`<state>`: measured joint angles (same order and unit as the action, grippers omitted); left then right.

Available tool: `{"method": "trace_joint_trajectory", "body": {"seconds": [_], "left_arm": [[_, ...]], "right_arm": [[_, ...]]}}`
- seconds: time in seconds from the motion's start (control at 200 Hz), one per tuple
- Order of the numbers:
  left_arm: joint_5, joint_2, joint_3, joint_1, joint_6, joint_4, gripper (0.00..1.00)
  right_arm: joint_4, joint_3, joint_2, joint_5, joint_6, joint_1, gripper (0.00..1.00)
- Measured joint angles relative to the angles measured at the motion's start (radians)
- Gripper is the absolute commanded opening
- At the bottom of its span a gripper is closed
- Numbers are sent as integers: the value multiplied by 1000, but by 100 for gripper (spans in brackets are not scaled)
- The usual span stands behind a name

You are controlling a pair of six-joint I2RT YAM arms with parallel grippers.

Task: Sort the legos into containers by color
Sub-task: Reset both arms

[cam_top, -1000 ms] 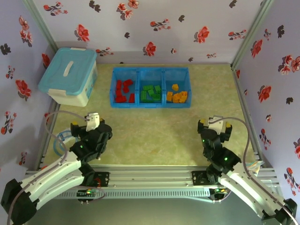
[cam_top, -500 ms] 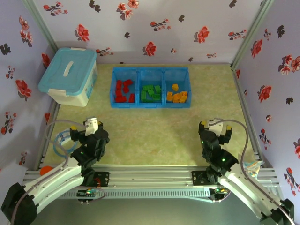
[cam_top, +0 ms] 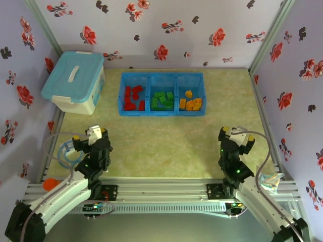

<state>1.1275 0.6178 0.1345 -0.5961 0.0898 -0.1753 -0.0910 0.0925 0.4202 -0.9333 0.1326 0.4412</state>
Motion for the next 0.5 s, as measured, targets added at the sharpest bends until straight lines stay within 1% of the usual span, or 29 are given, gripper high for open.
{"method": "trace_joint_trajectory", "body": {"seconds": [0.11, 0.22, 0.35, 0.5], "left_arm": [[-69, 46, 0, 69, -4, -63, 100], [-137, 106, 0, 127, -4, -119, 100], [-211, 167, 0, 180, -8, -194, 100], [-277, 232, 0, 234, -11, -277, 100]], "right_arm": [[-84, -3, 81, 57, 4, -82, 99], [-182, -2, 209, 111, 13, -146, 99], [-295, -2, 358, 154, 17, -178, 99], [-469, 3, 544, 183, 16, -196, 99]]}}
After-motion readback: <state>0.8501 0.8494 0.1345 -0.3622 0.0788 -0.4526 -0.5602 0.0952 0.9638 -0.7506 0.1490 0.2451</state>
